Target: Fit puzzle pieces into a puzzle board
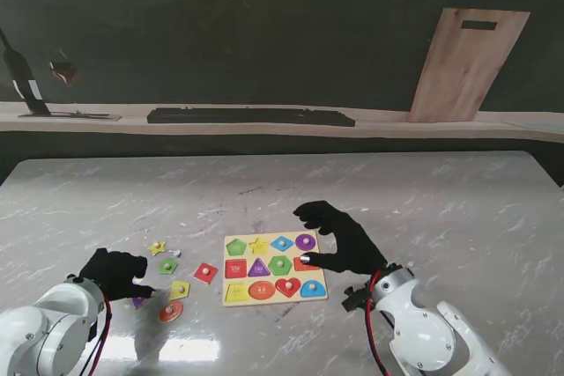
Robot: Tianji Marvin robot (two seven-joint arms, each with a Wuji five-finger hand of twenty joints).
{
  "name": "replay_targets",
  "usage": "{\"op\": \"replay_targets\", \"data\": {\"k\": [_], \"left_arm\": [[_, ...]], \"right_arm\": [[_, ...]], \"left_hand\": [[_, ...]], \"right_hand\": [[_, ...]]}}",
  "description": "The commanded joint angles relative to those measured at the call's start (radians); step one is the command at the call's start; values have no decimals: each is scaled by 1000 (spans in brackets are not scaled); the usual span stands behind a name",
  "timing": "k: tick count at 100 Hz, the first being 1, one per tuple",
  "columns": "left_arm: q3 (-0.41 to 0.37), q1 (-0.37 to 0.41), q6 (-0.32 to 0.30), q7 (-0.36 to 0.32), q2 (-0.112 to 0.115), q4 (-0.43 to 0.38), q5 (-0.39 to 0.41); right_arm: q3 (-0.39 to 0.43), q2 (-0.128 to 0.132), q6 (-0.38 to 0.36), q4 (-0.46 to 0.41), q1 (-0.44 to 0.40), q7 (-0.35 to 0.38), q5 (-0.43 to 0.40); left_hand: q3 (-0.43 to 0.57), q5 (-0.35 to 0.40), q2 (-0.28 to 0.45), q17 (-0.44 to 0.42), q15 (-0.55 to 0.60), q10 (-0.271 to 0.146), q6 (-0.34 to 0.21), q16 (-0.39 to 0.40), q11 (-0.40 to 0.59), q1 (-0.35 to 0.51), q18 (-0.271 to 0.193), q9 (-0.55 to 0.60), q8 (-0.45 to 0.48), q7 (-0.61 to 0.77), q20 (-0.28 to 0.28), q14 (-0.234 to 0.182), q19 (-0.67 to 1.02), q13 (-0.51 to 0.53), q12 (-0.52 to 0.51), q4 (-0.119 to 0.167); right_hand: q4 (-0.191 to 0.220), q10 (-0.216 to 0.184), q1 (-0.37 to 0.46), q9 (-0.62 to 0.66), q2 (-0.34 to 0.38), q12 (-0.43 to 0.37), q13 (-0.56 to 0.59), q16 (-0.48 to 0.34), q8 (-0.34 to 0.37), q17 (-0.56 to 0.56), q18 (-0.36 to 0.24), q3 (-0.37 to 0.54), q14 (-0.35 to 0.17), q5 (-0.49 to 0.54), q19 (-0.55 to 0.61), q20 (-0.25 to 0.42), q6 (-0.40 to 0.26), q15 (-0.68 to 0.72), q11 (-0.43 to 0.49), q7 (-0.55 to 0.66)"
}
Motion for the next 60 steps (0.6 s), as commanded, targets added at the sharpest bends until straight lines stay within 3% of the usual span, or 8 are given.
{"op": "replay_targets", "data": {"k": [1,14,26,60], "left_arm": [[-1,12,12,-24,6,-11,-7],[8,1,21,-56,9,2,16],[30,-16,19,-21,8,36,65],[71,-55,27,-11,10,83,120]], "right_arm": [[-5,-3,2,-1,-5,-1,-2],[-6,-3,2,2,-3,-1,-1],[-8,-3,4,3,-1,-1,0],[-9,-4,10,5,1,-6,-2]], "left_hand": [[-34,16,27,-1,27,3,-10,11,19,23,85,16,18,19,29,14,33,14,13,32],[-29,12,24,-3,31,-2,-12,12,22,42,81,13,18,21,27,11,29,13,15,35],[-21,17,-21,12,54,-7,-22,19,48,97,86,29,36,64,33,11,46,32,24,34],[-33,68,-9,32,97,-6,-31,28,85,83,99,79,32,119,48,20,73,65,32,19]], "right_hand": [[7,-37,-1,31,8,9,25,14,19,2,-1,-9,-35,12,22,16,-13,17,4,4],[10,-37,0,32,18,10,27,16,21,2,2,-16,-35,14,25,21,-15,19,4,4],[12,-38,3,35,26,10,27,18,23,2,7,-24,-36,16,29,26,-15,21,4,5],[17,-38,8,41,42,13,31,23,28,4,11,-36,-37,24,36,38,-20,27,7,8]]}}
